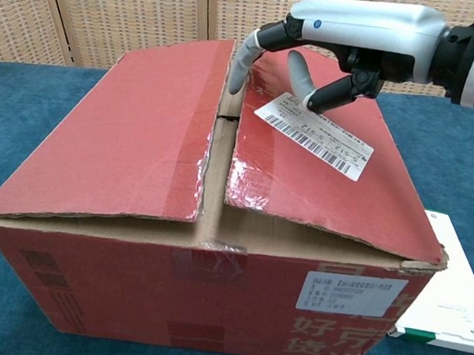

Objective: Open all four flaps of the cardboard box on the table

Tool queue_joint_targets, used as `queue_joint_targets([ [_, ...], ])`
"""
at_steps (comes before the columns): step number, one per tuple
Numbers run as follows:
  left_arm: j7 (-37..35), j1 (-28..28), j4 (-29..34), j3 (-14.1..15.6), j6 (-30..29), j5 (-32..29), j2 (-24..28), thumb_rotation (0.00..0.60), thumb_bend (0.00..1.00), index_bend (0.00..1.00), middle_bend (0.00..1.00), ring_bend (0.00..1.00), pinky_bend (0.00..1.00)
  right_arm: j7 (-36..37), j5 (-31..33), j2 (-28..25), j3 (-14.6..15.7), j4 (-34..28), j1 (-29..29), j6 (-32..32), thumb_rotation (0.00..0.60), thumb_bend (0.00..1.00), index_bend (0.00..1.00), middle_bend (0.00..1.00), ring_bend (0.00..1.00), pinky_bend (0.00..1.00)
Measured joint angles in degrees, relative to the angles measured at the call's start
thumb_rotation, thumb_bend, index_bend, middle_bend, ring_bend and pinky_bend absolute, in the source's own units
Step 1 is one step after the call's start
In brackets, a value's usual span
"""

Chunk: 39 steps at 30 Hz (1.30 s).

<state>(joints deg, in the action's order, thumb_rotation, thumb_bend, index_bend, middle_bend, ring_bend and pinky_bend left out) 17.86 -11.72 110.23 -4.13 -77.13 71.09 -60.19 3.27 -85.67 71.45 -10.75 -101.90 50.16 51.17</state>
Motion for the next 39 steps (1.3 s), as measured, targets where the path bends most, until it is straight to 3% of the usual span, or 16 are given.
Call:
queue_joint_targets([
  [14, -0.33, -0.07, 0.19, 0.03, -0.05, -0.06, 0.13, 0.514, 0.27, 0.11, 0.02, 0.0, 0.0, -0.71, -1.48, -0.49, 0.67, 0.66, -0.49, 1.8, 0.6, 1.0, 0.39, 0.35, 0.0, 0.0],
  [39, -1.73, 0.13, -0.54, 0.04, -0.62, 1.02, 0.11, 0.514, 0.27, 0.11, 0.02, 0.0, 0.0, 0.63, -2.42, -13.06, -1.09, -5.25, -0.29, 0.89, 0.6, 1.0, 0.39, 0.37, 0.0, 0.0],
])
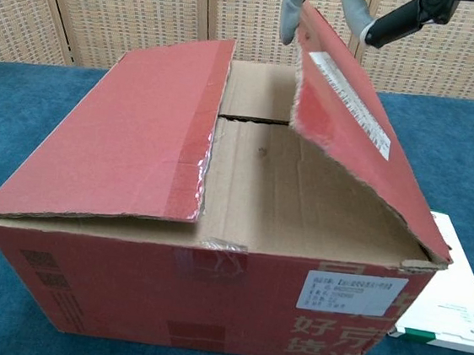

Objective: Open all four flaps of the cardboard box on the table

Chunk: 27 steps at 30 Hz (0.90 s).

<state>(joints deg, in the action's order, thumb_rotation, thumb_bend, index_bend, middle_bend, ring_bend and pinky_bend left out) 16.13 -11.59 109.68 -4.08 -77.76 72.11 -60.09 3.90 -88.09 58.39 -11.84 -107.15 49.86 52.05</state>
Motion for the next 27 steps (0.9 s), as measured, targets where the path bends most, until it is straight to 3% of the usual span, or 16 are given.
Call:
queue_joint_targets([
  [27, 1.33, -0.02, 0.66, -0.08, -0.53, 0.23, 0.08, 0.515, 0.27, 0.11, 0.02, 0.0, 0.0, 5.5, -2.2, -15.87, -1.12, -1.57, -3.13, 0.78, 0.6, 1.0, 0.39, 0.37, 0.0, 0.0],
])
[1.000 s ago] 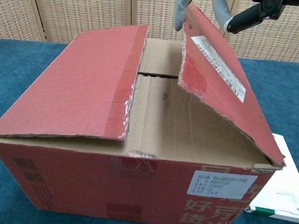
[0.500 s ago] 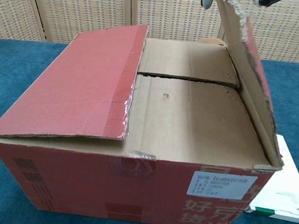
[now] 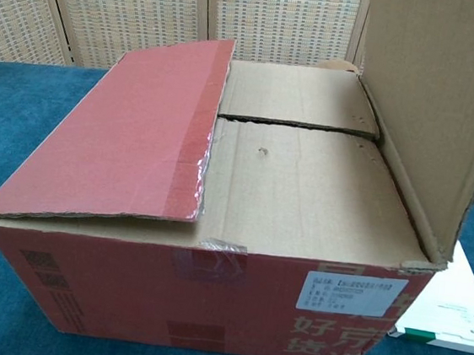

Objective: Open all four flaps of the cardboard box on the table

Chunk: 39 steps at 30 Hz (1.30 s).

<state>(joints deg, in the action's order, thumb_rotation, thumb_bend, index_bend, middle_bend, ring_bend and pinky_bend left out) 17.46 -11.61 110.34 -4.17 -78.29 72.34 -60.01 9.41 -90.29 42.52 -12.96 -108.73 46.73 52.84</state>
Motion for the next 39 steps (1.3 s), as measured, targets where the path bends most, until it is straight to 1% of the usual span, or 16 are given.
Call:
queue_joint_targets([
  [9, 0.86, -0.29, 0.45, -0.02, 0.23, -0.12, 0.02, 0.515, 0.27, 0.11, 0.02, 0.0, 0.0, 1.97, -1.03, -3.46, 0.57, 0.89, -1.81, 0.32, 0.6, 1.0, 0.39, 0.37, 0.0, 0.0],
  [15, 1.4, -0.48, 0.73, -0.05, 0.32, -0.16, 0.18, 0.514, 0.27, 0.11, 0.02, 0.0, 0.0, 3.2, -1.82, -4.68, 1.33, 2.28, -3.42, 1.07, 0.6, 1.0, 0.39, 0.37, 0.0, 0.0],
  [23, 2.24, -1.41, 0.93, -0.73, 0.22, 1.34, 1.41, 0.514, 0.27, 0.11, 0.02, 0.0, 0.0, 4.1, -2.74, -5.38, 1.93, 3.79, -4.88, 2.02, 0.6, 1.0, 0.39, 0.37, 0.0, 0.0],
  [29, 2.42, -3.22, 1.29, -1.05, 2.03, 3.96, 3.21, 0.514, 0.27, 0.1, 0.02, 0.0, 0.0, 4.35, -2.72, -4.58, 2.53, 4.27, -6.35, 3.21, 0.6, 1.0, 0.39, 0.34, 0.0, 0.0],
  [32, 1.96, -4.46, 1.58, -1.27, 3.77, 5.11, 4.45, 0.514, 0.27, 0.08, 0.01, 0.0, 0.0, 3.91, -2.25, -3.61, 2.85, 4.52, -7.32, 4.18, 0.6, 1.0, 0.35, 0.3, 0.0, 0.0],
  [36, 1.65, -7.13, 1.58, -2.2, 6.26, 7.12, 6.28, 0.514, 0.29, 0.07, 0.0, 0.0, 0.0, 2.08, -0.57, -1.99, 3.18, 4.94, -8.86, 5.5, 0.6, 1.0, 0.23, 0.2, 0.0, 0.0],
  [37, 1.74, -7.79, 1.43, -2.46, 6.71, 7.7, 6.53, 0.514, 0.3, 0.07, 0.0, 0.0, 0.0, 1.46, -0.16, -1.58, 3.23, 5.03, -9.2, 5.85, 0.6, 1.0, 0.21, 0.18, 0.0, 0.0],
  [39, 1.74, -9.36, 1.09, -3.05, 8.06, 8.87, 7.07, 0.514, 0.36, 0.07, 0.0, 0.0, 0.0, -0.03, 0.85, -0.66, 3.33, 5.25, -10.0, 6.63, 0.6, 1.0, 0.16, 0.13, 0.0, 0.0],
])
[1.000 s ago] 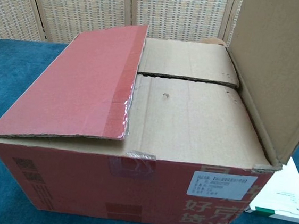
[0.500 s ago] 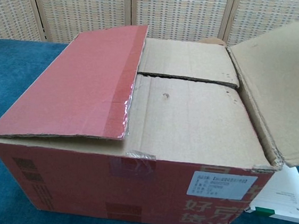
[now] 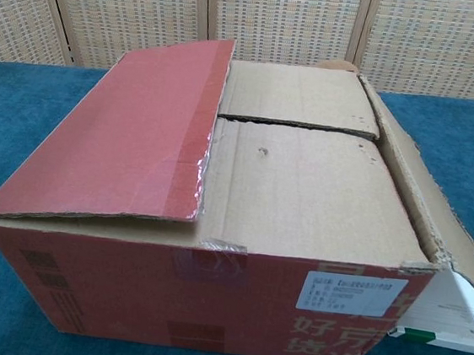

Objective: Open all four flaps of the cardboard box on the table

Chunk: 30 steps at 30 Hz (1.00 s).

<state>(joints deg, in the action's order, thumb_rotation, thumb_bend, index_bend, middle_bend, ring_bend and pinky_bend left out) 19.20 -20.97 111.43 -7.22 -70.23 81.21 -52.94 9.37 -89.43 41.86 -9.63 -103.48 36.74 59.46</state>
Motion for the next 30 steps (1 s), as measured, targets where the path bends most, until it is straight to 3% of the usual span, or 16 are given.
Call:
queue_joint_targets([
  [5, -3.72, -3.49, -0.22, -0.96, 4.57, 1.9, 1.4, 0.515, 0.63, 0.06, 0.0, 0.0, 0.0, -3.51, 2.9, 2.3, 0.28, 0.18, -2.36, 2.31, 0.6, 1.0, 0.07, 0.05, 0.0, 0.0],
  [9, -9.9, -7.61, -0.35, -1.64, 10.74, 3.8, 3.1, 0.515, 0.76, 0.06, 0.0, 0.0, 0.0, -6.17, 4.74, 3.87, 0.75, 0.03, -4.43, 4.16, 0.6, 1.0, 0.06, 0.02, 0.0, 0.0],
  [17, -17.78, -17.78, -1.82, -3.4, 22.01, 7.86, 4.53, 0.515, 0.87, 0.06, 0.0, 0.0, 0.0, -9.13, 6.7, 5.48, 1.51, -0.68, -7.41, 6.78, 0.6, 1.0, 0.03, 0.0, 0.0, 0.0],
  [30, -21.56, -28.41, -2.65, -5.38, 32.81, 8.03, 1.91, 0.515, 0.98, 0.06, 0.0, 0.0, 0.0, -11.71, 7.89, 9.31, 2.52, -0.32, -10.32, 9.31, 0.6, 1.0, 0.02, 0.0, 0.0, 0.0],
])
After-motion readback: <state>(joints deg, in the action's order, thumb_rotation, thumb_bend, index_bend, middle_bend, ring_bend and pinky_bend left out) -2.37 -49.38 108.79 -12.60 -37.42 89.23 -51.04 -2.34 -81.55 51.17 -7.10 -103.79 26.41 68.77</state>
